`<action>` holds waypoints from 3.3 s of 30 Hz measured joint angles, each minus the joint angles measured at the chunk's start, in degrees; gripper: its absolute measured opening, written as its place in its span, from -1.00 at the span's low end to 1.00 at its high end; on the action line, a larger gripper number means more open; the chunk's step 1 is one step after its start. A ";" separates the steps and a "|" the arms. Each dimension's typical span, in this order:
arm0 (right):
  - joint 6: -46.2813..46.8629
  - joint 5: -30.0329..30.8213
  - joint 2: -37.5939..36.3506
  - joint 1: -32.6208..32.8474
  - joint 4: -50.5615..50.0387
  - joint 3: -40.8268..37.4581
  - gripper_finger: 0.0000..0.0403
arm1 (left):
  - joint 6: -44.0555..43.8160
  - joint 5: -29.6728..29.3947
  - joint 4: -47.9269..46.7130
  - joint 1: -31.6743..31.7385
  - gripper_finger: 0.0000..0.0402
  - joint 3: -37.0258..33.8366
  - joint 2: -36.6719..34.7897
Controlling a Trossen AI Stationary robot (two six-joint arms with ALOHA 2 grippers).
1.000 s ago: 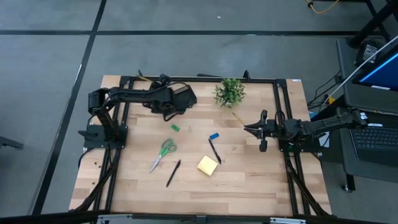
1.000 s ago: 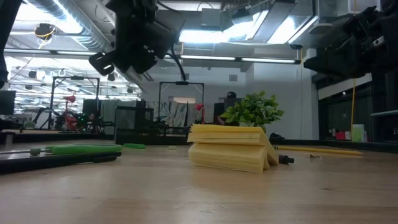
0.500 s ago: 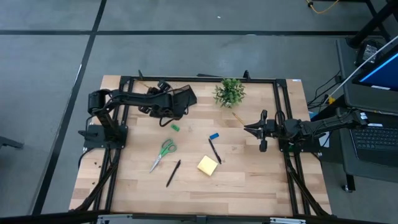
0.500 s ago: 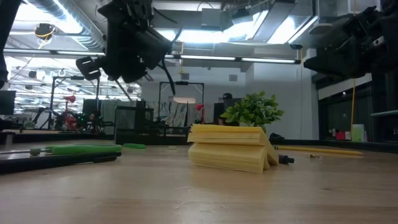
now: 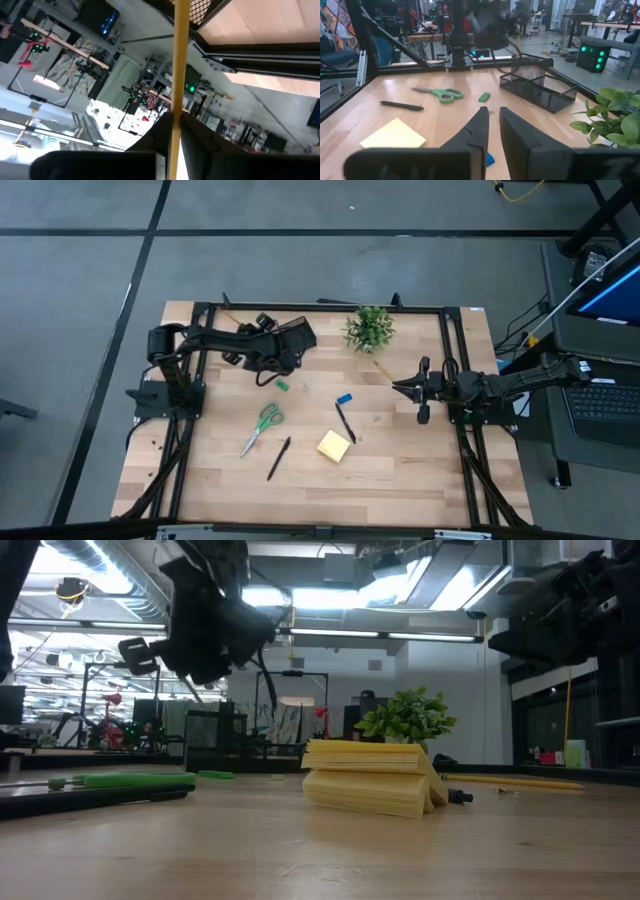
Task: Pick and place office supplies into organizer
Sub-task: Put the left pencil into the desk organizer
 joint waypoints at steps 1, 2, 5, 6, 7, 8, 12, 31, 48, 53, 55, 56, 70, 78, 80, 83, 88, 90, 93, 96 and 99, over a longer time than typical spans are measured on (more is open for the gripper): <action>-0.02 0.00 0.00 0.01 0.02 0.01 -0.76 | -0.07 -0.06 0.00 0.25 -0.87 -0.02 1.00; -0.04 0.00 0.00 0.02 0.04 0.02 -0.76 | -0.58 -0.62 -0.12 0.45 -0.87 -0.02 1.98; -0.04 0.00 0.00 0.00 0.04 0.00 -0.76 | -4.44 -3.69 -0.42 1.53 -0.87 0.00 4.52; -0.06 0.00 0.00 0.01 0.04 0.00 -0.76 | -5.54 -4.51 -0.42 1.97 -0.87 -0.02 4.71; -0.06 0.02 0.00 0.02 0.04 0.00 -0.76 | -6.32 -4.78 -0.61 2.34 -0.87 0.13 4.73; -0.06 0.01 0.00 0.02 0.04 0.00 -0.76 | -7.02 -4.75 -0.60 2.66 -0.87 0.41 4.71; -0.26 0.00 0.00 0.02 -0.15 0.01 -0.76 | -7.84 -4.59 -0.56 2.84 -0.88 1.65 2.70; -1.59 0.00 0.00 0.01 -0.29 0.01 -0.76 | -9.49 2.23 -0.58 2.40 -0.89 7.49 -0.16; 0.04 -0.01 0.00 0.00 -0.94 0.01 -0.76 | -21.04 22.92 14.51 2.42 -0.89 17.20 -9.17; 0.03 -0.02 0.00 0.00 -0.94 0.00 -0.76 | -21.13 26.71 28.96 2.48 -0.89 14.75 -18.75; 0.03 -0.02 -0.02 0.01 -0.94 0.00 -0.76 | -21.04 29.50 35.89 2.77 -0.89 11.16 -22.57; 0.03 -0.02 -0.02 0.02 -0.94 0.02 -0.76 | -20.73 30.30 39.00 2.96 -0.89 8.81 -24.41; 0.11 -0.02 0.00 0.00 -0.20 0.00 -0.76 | -18.94 31.18 74.47 5.93 -0.89 -24.10 -40.20; 0.13 -0.02 -0.02 0.00 0.06 0.02 -0.76 | -21.99 36.39 76.11 10.41 -0.89 -27.34 -41.28; 0.09 -0.02 -0.02 0.00 0.06 0.00 -0.76 | -22.53 37.17 76.11 11.38 -0.89 -27.34 -40.99; 0.14 -0.02 -0.02 0.01 0.05 0.00 -0.76 | -22.70 37.38 76.00 12.65 -0.89 -27.34 -40.62; 0.13 -0.02 -0.02 0.01 0.02 0.00 -0.76 | -24.08 37.69 75.79 13.88 -0.89 -27.34 -39.06; 0.09 -0.02 -0.02 0.02 -0.01 0.00 -0.76 | -24.19 38.08 75.54 14.09 -0.89 -27.34 -38.01; 0.07 -0.02 0.00 0.00 -0.35 0.01 -0.76 | -24.52 38.13 75.49 14.20 -0.89 -27.34 -36.23; 0.07 -0.02 -0.02 0.01 -0.35 0.01 -0.76 | -25.06 38.24 75.45 14.20 -0.89 -27.34 -34.15; 0.05 -0.02 -0.02 0.00 -0.38 0.00 -0.76 | -25.08 38.85 75.46 14.20 -0.89 -27.34 -32.10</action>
